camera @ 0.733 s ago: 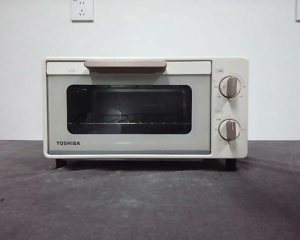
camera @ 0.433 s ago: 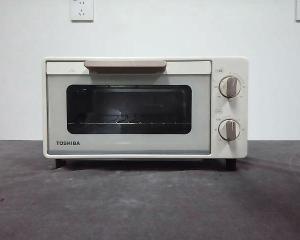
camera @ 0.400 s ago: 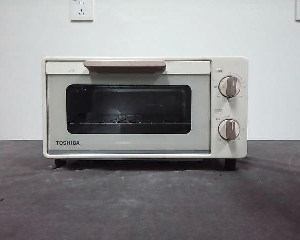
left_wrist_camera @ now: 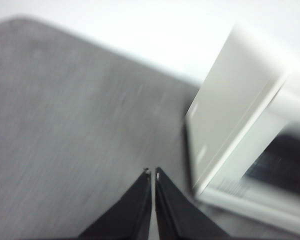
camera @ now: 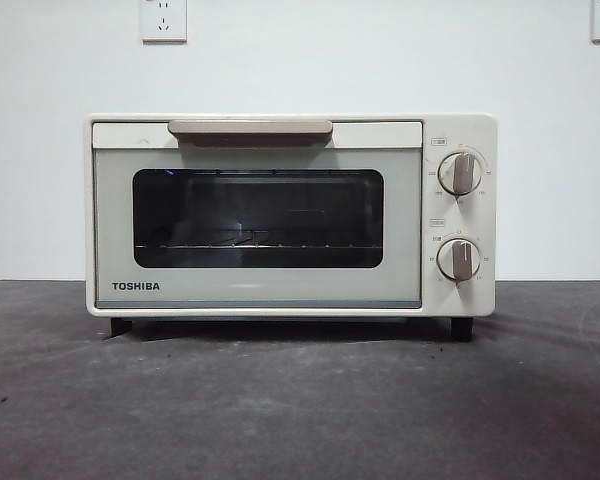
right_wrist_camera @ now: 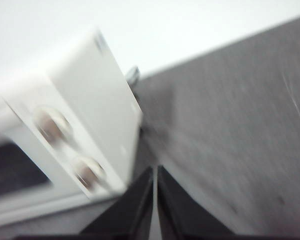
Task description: The left arm flap open the oven, the right arm pick bread and place it into oven, the left arm flap close the oven
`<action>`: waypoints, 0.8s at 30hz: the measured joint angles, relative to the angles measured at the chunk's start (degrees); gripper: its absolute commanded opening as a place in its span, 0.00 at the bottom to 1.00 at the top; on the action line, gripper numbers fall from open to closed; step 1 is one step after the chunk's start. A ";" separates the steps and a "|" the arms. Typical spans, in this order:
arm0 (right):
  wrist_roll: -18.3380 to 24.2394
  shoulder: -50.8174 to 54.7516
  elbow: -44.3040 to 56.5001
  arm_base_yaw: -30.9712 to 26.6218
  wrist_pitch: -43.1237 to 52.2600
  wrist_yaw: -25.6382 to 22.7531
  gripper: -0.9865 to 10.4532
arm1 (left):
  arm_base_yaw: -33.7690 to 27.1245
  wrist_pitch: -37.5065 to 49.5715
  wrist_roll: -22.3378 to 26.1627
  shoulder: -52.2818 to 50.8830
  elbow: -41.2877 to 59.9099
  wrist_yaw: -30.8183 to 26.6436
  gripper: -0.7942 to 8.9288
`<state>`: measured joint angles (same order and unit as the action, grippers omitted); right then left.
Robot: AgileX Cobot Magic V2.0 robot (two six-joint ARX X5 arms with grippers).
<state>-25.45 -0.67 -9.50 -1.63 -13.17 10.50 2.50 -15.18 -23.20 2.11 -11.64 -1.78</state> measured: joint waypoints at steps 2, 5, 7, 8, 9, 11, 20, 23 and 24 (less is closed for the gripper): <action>-2.03 -0.90 -3.87 0.00 -1.77 0.00 0.09 | 0.00 0.22 -1.99 1.92 -3.65 0.02 0.10; -3.69 -3.48 -10.16 0.02 -7.30 0.57 0.09 | 0.17 -2.16 -3.43 7.10 -9.53 0.20 0.10; -3.98 -5.75 -14.91 0.02 -11.15 1.84 0.09 | 0.90 -4.68 -3.72 12.07 -14.60 1.09 0.10; -3.93 -6.73 -16.90 0.02 -12.37 2.54 0.09 | 1.25 -5.33 -3.72 13.77 -16.46 1.86 0.10; -3.72 -8.02 -19.37 0.02 -13.84 3.65 0.09 | 1.86 -5.99 -3.61 16.26 -19.15 3.15 0.10; -2.82 -10.62 -23.65 0.02 -15.89 6.25 0.09 | 3.21 -6.84 -3.43 20.22 -23.76 5.60 0.10; 5.05 -23.50 -37.75 0.04 -24.96 22.43 0.09 | 9.53 -11.89 0.20 33.38 -37.44 19.47 0.10; 8.83 -26.95 -40.92 0.68 -27.89 25.86 0.09 | 10.97 -13.86 3.54 36.28 -40.35 24.50 0.10; 9.92 -27.85 -41.62 1.07 -28.96 26.21 0.09 | 11.52 -15.10 4.90 37.05 -41.35 26.27 0.10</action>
<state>-15.53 -28.51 -51.11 -0.56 -42.13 36.71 14.02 -30.28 -18.31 39.16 -52.99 24.49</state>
